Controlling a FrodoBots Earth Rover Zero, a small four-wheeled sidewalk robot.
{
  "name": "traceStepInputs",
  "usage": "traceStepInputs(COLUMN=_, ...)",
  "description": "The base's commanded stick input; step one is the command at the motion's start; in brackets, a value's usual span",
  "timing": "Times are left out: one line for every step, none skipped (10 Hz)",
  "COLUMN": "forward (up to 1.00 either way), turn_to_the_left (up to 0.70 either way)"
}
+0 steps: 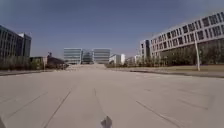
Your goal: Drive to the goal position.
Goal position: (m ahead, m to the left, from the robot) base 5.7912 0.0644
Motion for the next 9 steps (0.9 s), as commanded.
traceStepInputs(forward=0.7, turn_to_the_left=0.0)
traceStepInputs(forward=0.7, turn_to_the_left=0.0)
traceStepInputs(forward=0.7, turn_to_the_left=0.0)
traceStepInputs(forward=0.7, turn_to_the_left=0.0)
traceStepInputs(forward=0.7, turn_to_the_left=0.0)
traceStepInputs(forward=0.7, turn_to_the_left=0.0)
traceStepInputs(forward=0.7, turn_to_the_left=0.0)
traceStepInputs(forward=0.7, turn_to_the_left=0.0)
traceStepInputs(forward=0.7, turn_to_the_left=0.0)
